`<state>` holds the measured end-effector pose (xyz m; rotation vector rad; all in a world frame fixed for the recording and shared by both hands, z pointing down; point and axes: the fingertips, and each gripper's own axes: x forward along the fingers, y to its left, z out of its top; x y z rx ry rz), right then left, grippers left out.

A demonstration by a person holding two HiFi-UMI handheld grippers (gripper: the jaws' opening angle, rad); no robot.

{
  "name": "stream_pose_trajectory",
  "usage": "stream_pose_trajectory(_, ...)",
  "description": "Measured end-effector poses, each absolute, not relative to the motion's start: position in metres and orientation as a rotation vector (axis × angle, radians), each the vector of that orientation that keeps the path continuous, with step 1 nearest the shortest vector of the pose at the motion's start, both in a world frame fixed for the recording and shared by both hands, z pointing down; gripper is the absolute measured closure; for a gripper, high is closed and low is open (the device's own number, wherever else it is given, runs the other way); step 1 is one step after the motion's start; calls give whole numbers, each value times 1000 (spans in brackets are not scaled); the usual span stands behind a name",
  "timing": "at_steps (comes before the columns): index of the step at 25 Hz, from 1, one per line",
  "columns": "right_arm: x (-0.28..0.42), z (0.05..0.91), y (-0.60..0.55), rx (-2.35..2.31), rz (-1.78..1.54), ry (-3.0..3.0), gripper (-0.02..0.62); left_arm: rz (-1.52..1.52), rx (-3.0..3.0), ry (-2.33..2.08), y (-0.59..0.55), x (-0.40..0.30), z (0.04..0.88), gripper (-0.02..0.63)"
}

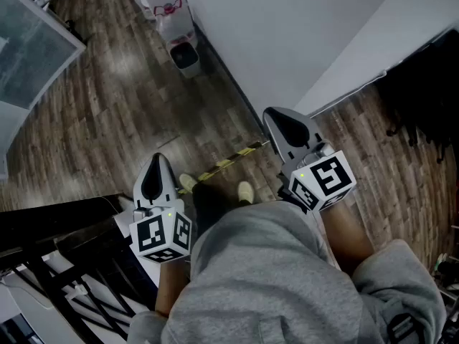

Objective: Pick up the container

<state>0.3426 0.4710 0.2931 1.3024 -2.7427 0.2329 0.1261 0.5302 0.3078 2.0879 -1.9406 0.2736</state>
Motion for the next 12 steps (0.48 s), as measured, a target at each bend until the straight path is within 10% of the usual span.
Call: stream_pose_trajectory(12, 317, 288, 480, 1212, 217, -2767, 569, 223, 2080, -1916, 540, 124, 308, 591)
